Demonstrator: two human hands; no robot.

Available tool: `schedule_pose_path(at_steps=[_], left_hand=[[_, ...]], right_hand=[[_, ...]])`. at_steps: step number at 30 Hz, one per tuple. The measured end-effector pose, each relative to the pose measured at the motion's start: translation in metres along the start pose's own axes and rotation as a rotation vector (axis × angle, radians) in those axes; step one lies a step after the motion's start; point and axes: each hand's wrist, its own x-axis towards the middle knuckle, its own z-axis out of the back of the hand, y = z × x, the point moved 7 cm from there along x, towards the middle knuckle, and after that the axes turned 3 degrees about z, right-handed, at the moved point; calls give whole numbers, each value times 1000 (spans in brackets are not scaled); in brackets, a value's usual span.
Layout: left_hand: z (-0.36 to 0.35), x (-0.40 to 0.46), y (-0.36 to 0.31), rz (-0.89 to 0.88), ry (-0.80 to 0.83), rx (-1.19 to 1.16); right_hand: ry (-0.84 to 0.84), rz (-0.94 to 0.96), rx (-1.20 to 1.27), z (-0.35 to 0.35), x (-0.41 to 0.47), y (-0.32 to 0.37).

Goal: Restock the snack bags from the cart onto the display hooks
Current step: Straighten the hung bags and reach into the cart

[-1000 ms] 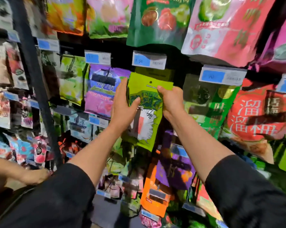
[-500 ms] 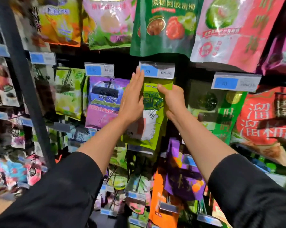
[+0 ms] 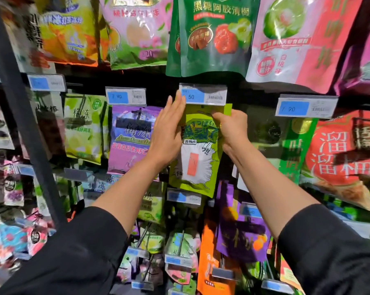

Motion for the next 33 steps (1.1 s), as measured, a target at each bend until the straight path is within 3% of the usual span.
schedule_pose_path(at_steps=[10,17,23,27,33], left_hand=[[-2,1,4,-26,3,-3],[-7,-4,5,-45,16,61],[-20,-16,3,9,3,117],[-53,-44,-15,63,-25,65],[-162,-89,-111,17,140,-248]], right_hand=[[-76,119,-216,-8,12,-3],[-179,21,-378,-1,29,-25],[-208,-30,-373,23,23,-47],[-241,-54,-235,64,6,-55],[-316,56,-161,197,-53,-22]])
